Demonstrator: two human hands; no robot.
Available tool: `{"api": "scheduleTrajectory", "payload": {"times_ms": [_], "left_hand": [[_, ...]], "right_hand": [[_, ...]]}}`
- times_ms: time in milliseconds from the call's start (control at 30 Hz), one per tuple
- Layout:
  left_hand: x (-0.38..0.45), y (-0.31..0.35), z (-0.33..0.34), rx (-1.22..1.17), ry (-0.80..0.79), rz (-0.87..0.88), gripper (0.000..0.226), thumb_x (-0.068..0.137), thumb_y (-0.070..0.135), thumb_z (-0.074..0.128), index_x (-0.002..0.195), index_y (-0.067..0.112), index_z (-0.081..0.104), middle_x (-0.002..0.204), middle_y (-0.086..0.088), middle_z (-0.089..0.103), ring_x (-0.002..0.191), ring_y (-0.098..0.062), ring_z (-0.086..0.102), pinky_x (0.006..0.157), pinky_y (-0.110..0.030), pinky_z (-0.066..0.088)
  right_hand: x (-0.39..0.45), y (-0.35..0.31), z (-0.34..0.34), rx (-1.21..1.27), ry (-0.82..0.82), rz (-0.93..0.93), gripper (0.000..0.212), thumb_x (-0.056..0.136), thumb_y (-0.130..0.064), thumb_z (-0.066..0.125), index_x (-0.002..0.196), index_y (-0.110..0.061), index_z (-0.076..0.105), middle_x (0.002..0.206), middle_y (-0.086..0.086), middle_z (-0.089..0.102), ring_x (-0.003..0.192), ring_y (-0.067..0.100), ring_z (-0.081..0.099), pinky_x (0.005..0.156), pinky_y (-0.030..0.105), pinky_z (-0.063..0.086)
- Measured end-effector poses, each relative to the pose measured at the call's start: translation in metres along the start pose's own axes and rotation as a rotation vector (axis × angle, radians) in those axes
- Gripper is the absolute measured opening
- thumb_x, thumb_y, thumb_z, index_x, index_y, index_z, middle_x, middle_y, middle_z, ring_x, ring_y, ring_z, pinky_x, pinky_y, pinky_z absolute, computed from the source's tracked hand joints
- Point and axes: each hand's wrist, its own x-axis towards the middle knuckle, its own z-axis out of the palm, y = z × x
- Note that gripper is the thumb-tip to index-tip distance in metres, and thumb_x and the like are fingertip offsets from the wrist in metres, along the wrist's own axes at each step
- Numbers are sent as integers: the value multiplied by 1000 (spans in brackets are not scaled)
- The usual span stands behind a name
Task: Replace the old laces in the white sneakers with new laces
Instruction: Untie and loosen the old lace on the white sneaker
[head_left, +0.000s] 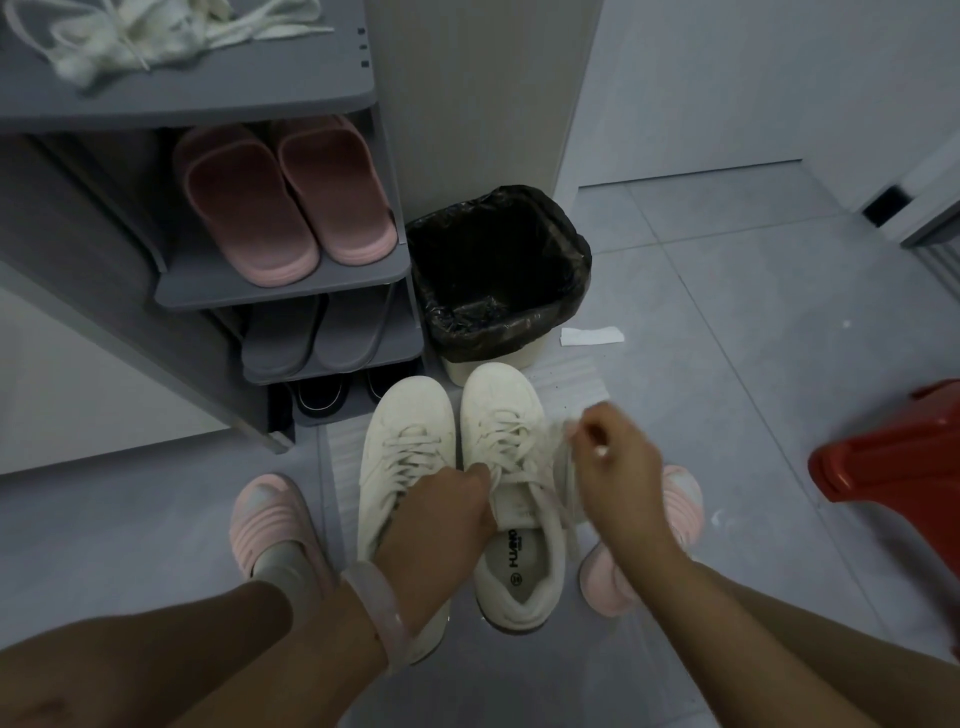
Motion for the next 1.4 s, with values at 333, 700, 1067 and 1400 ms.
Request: {"api": "scheduleTrajectory", "payload": {"times_ms": [333,700,1067,1400], "left_hand": [[-1,0,-2,-35,13,8,16,94,22,41,96,8,48,95,-11,61,88,-25,60,76,-35,47],[1,-1,-7,-173,88,18,29,95,33,43,96,7,55,88,-7,65,81,-20,61,73,-32,47],[18,4,-2,-352,241,5,13,92,11,45,93,4,56,96,-5,50,91,-18,50,81,-27,39],[30,7,-6,-582,-70,-170,21,92,27,48,77,14,56,103,-3,42,95,-17,50,76,-17,44]], "right_hand": [[-13,10,12,-58,-331,301,23,88,-30,60,79,-9,60,79,3,63,71,11,55,65,16,42],[11,0,-19,-24,-37,114,7,90,-18,57,88,-12,60,79,-2,62,74,13,57,68,17,42],[-25,6,9,-332,-613,-156,84,81,-46,64,147,-27,17,149,-3,19,133,17,28,102,31,39],[-27,-8,19,-352,-527,5,80,83,-43,59,146,-17,17,141,1,28,125,21,32,95,31,38]]}}
